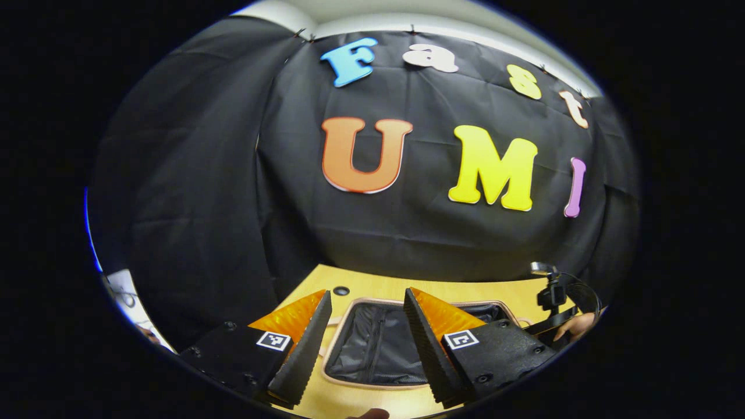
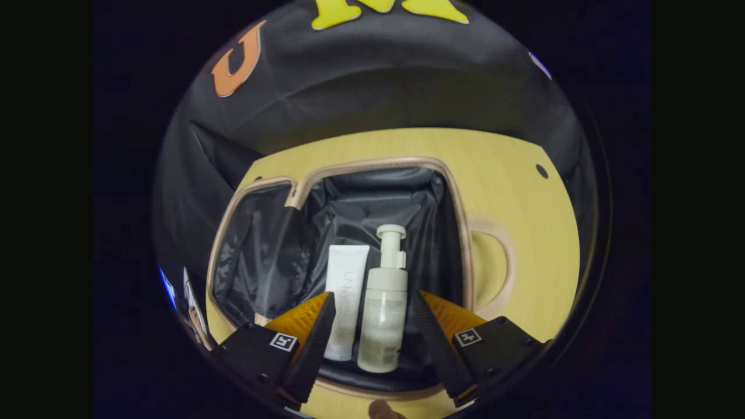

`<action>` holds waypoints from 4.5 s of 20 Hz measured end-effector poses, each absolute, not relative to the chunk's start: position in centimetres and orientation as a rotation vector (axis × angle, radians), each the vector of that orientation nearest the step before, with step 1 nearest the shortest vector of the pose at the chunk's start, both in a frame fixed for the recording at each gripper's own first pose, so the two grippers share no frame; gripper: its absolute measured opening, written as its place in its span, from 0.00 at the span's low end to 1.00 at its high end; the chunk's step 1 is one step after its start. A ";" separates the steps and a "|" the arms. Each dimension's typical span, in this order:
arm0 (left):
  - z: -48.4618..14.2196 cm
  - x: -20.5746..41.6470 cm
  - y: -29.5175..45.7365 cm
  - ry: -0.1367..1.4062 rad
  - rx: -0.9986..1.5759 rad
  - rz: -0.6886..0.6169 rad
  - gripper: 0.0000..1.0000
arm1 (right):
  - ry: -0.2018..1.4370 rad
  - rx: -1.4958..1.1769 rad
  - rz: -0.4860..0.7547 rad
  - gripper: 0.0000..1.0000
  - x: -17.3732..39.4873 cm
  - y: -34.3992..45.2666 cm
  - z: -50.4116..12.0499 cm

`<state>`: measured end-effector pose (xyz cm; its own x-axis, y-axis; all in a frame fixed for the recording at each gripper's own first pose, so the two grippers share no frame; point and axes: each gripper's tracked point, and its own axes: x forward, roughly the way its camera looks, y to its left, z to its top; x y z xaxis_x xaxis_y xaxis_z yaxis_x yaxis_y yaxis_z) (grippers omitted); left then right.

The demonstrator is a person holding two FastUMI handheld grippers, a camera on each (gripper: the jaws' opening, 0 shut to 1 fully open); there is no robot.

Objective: First open the suitcase, pack the skin care products into it, and then close the suitcase.

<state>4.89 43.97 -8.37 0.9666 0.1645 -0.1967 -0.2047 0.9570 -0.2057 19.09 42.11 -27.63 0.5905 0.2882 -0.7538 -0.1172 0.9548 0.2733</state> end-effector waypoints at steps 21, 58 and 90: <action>-32.0 12.6 52.6 0.398 -1.460 0.270 0.41 | 0.303 0.069 -0.029 0.77 2.1 20.1 -0.3; -4.1 13.0 24.6 0.119 -0.138 0.235 0.03 | 0.110 -0.041 0.178 0.80 -0.5 6.7 -0.2; -12.4 9.0 3.4 0.397 -0.171 -0.010 0.56 | 0.163 0.039 0.026 0.79 0.0 -0.1 -3.3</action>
